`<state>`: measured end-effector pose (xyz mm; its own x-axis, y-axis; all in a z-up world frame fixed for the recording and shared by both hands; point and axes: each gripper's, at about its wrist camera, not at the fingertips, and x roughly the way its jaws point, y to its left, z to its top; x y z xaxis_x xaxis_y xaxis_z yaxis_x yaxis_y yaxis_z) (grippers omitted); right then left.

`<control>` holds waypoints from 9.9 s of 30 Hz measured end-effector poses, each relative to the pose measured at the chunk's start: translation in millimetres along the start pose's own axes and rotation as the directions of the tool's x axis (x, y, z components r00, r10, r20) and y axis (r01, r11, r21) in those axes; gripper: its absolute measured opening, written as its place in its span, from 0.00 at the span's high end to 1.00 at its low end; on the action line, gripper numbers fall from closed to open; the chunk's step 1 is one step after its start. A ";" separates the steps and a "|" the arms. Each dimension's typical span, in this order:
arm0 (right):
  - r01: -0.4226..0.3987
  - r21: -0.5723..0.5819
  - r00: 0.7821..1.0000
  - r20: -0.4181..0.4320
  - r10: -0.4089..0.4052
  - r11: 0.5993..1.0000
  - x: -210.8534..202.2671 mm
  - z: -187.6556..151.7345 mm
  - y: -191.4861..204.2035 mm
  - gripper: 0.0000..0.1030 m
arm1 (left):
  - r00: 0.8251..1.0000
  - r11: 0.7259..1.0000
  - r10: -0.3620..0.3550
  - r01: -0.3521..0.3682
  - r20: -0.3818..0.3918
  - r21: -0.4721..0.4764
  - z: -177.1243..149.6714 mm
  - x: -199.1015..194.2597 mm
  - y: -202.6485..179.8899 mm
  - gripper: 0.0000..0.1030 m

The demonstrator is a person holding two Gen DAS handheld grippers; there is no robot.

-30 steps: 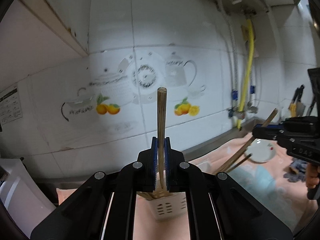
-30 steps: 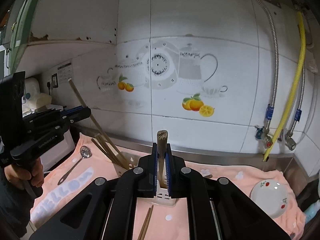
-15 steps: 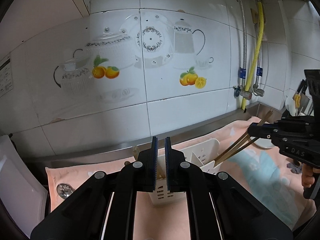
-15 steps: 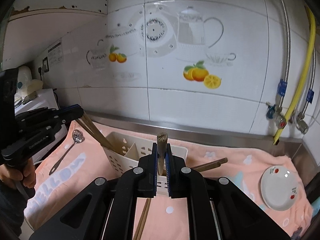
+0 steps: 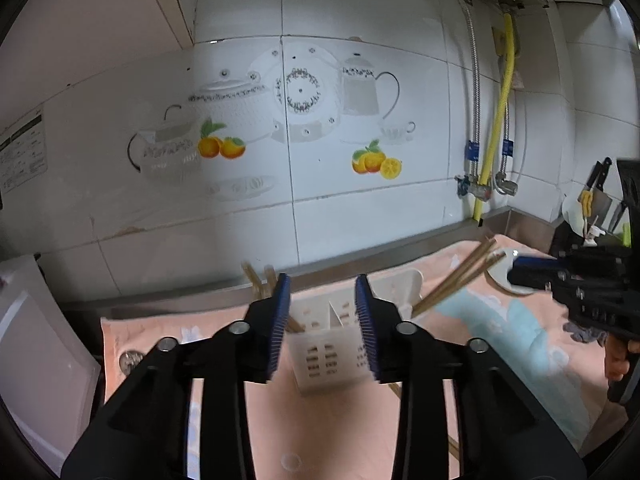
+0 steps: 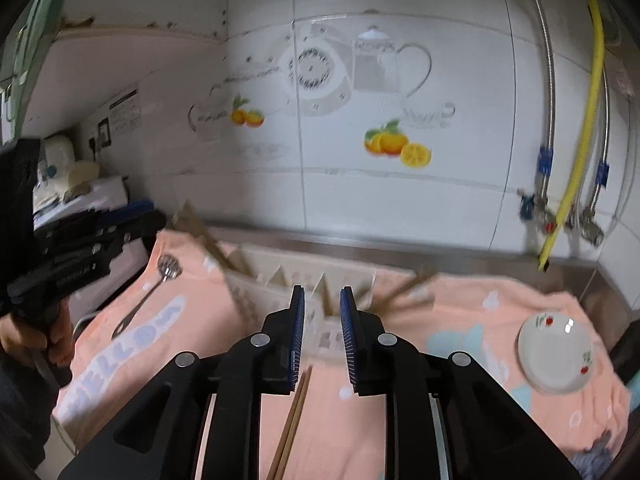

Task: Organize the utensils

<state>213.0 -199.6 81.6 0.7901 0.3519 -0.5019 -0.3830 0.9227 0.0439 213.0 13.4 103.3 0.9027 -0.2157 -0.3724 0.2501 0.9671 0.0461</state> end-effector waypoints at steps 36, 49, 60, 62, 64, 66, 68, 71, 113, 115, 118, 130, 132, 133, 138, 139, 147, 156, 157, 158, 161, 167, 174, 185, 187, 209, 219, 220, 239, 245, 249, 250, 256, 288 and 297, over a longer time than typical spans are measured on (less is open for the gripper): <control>-0.030 0.148 0.936 -0.343 0.080 0.989 64.0 -175.0 28.8 0.91 | 0.981 0.979 0.043 -0.078 -0.188 -0.186 -119.5 -14.0 23.2 0.13; 0.016 0.066 0.932 -0.363 0.009 0.998 67.1 -179.4 36.4 0.91 | 0.978 0.975 0.043 -0.086 -0.203 -0.207 -126.2 -14.1 26.2 0.10; 0.026 0.091 0.941 -0.339 0.007 0.996 63.0 -178.6 33.1 0.93 | 0.974 0.975 0.012 -0.061 -0.227 -0.212 -134.0 -11.0 14.7 0.09; 0.024 0.092 0.945 -0.326 0.007 0.995 57.4 -176.3 31.6 0.93 | 0.972 0.977 0.007 -0.057 -0.236 -0.206 -136.6 -10.4 9.1 0.09; 0.025 0.094 0.952 -0.307 0.006 0.995 49.6 -172.9 29.1 0.93 | 0.969 0.978 -0.004 -0.048 -0.247 -0.203 -139.8 -9.4 2.2 0.09; 0.026 0.101 0.959 -0.284 0.004 0.995 40.4 -168.5 24.9 0.94 | 0.965 0.979 -0.017 -0.037 -0.262 -0.200 -145.2 -8.0 -8.9 0.09; 0.025 0.102 0.965 -0.262 0.002 0.994 31.0 -163.9 21.4 0.94 | 0.961 0.981 -0.028 -0.026 -0.275 -0.192 -151.3 -6.9 -19.9 0.09; 0.023 0.097 0.973 -0.232 0.000 0.995 16.1 -157.1 15.2 0.94 | 0.955 0.982 -0.052 -0.005 -0.292 -0.188 -159.7 -5.4 -39.4 0.10; -0.036 0.147 0.985 -0.163 0.060 0.988 -11.6 -163.7 -20.9 0.94 | 0.860 0.983 -0.152 0.080 -0.488 -0.164 -199.3 49.7 -129.3 0.92; -0.035 0.143 0.986 -0.156 0.058 0.989 -14.5 -161.9 -19.3 0.94 | 0.865 0.985 -0.137 0.067 -0.482 -0.161 -197.1 46.3 -120.9 0.93; -0.034 0.137 0.989 -0.141 0.053 0.990 -18.9 -157.3 -17.3 0.94 | 0.875 0.988 -0.113 0.049 -0.471 -0.147 -194.4 42.1 -109.4 0.94; -0.042 0.120 0.996 -0.068 0.050 0.992 -32.7 -118.5 -10.7 0.94 | 0.951 0.992 -0.090 0.060 -0.295 -0.110 -148.1 9.6 -76.7 0.94; -0.049 0.111 0.997 -0.057 0.055 0.993 -32.6 -108.6 -8.8 0.94 | 0.960 0.993 -0.090 0.064 -0.266 -0.103 -137.5 5.2 -72.0 0.94; -0.054 0.107 0.997 -0.053 0.060 0.993 -32.5 -103.4 -7.5 0.94 | 0.963 0.993 -0.092 0.068 -0.254 -0.101 -133.5 3.6 -71.1 0.94; -0.071 0.067 0.997 -0.033 0.073 0.995 -30.4 -77.1 2.4 0.94 | 0.976 0.993 -0.094 0.077 -0.194 -0.091 -111.3 -4.2 -61.7 0.94; -0.072 0.056 0.997 -0.030 0.074 0.996 -29.7 -72.0 4.9 0.94 | 0.979 0.993 -0.092 0.078 -0.182 -0.085 -105.6 -4.7 -59.5 0.94; -0.098 0.008 0.995 0.002 0.098 0.995 -27.8 -25.9 13.1 0.94 | 0.985 0.993 -0.112 0.106 -0.129 -0.058 -73.2 -1.6 -50.0 0.94; -0.098 -0.029 0.993 0.068 0.100 0.995 -39.3 38.5 8.1 0.94 | 0.993 0.993 -0.114 0.113 -0.039 -0.014 -16.0 -5.3 -37.3 0.94; -0.099 -0.032 0.992 0.076 0.101 0.995 -41.2 44.8 6.9 0.94 | 0.993 0.994 -0.112 0.112 -0.023 -0.010 -8.0 -6.9 -35.1 0.94; -0.094 -0.033 0.991 0.087 0.097 0.995 -43.2 51.2 5.2 0.94 | 0.994 0.994 -0.110 0.110 -0.009 -0.006 -1.0 -8.3 -33.1 0.94; -0.075 -0.035 0.991 0.112 0.078 0.997 -46.7 64.1 1.3 0.94 | 0.994 0.995 -0.098 0.098 0.043 0.006 22.7 -12.5 -27.6 0.94; -0.022 -0.032 0.993 0.114 0.026 0.999 -33.7 77.0 -6.9 0.94 | 0.986 0.999 -0.045 0.044 0.159 0.009 69.1 -11.8 -16.5 0.94; 0.006 -0.034 0.998 0.068 -0.003 0.999 -6.3 70.7 -12.9 0.94 | 0.974 1.000 0.012 -0.008 0.225 -0.021 87.7 9.0 -5.0 0.94; -0.004 -0.032 1.000 -0.004 0.004 0.999 28.8 54.2 -12.7 0.94 | 0.990 0.993 0.039 -0.022 0.138 -0.119 61.8 59.4 20.5 0.94; -0.005 -0.029 1.000 -0.016 0.004 1.000 35.3 51.3 -12.4 0.94 | 0.994 0.992 0.035 -0.021 0.108 -0.128 55.8 64.7 24.5 0.94; 0.011 -0.036 1.000 0.016 -0.010 0.999 6.9 21.2 4.5 0.71 | 0.995 0.993 0.052 -0.041 0.089 -0.114 16.9 2.3 15.3 0.24; 0.002 -0.008 1.000 -0.010 -0.002 1.000 -6.3 -28.7 23.6 0.51 | 0.997 0.994 0.078 -0.078 0.004 -0.083 -36.8 -25.0 8.2 0.05; 0.002 -0.003 1.000 -0.016 -0.002 1.000 -6.3 -32.5 24.5 0.50 | 0.997 0.993 0.082 -0.082 -0.005 -0.083 -41.7 -26.9 8.3 0.05; 0.097 0.005 0.994 -0.043 -0.097 0.995 -14.8 -73.8 38.1 0.17 | 0.990 0.983 0.113 -0.124 -0.087 -0.133 -90.5 -52.7 6.1 0.05; 0.112 0.012 0.992 -0.057 -0.111 0.994 -15.9 -81.3 38.1 0.12 | 0.989 0.982 0.117 -0.129 -0.091 -0.138 -96.1 -58.6 3.9 0.05; 0.113 0.026 0.992 -0.062 -0.112 0.993 -17.2 -85.2 35.5 0.11 | 0.987 0.981 0.124 -0.137 -0.099 -0.139 -100.3 -60.8 3.7 0.05; 0.116 0.030 0.991 -0.065 -0.113 0.993 -17.4 -86.1 34.6 0.11 | 0.987 0.980 0.125 -0.139 -0.100 -0.141 -101.4 -61.5 4.0 0.05; 0.119 0.049 0.991 -0.067 -0.115 0.992 -18.9 -90.1 31.3 0.10 | 0.984 0.978 0.139 -0.154 -0.109 -0.144 -105.8 -64.7 5.2 0.05; 0.103 0.078 0.994 -0.048 -0.099 0.992 -28.7 -89.8 28.1 0.09 | 0.978 0.983 0.148 -0.162 -0.149 -0.091 -112.0 -60.1 -11.7 0.05; 0.099 0.076 0.994 -0.051 -0.095 0.992 -26.5 -89.9 28.9 0.09 | 0.976 0.982 0.150 -0.165 -0.156 -0.090 -113.3 -58.1 -11.4 0.05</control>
<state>137.9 -196.4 18.5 0.7974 0.2541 -0.5474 -0.2657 0.9622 0.0596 118.0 30.2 19.4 0.8642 -0.0446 -0.5011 0.0649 0.9976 0.0231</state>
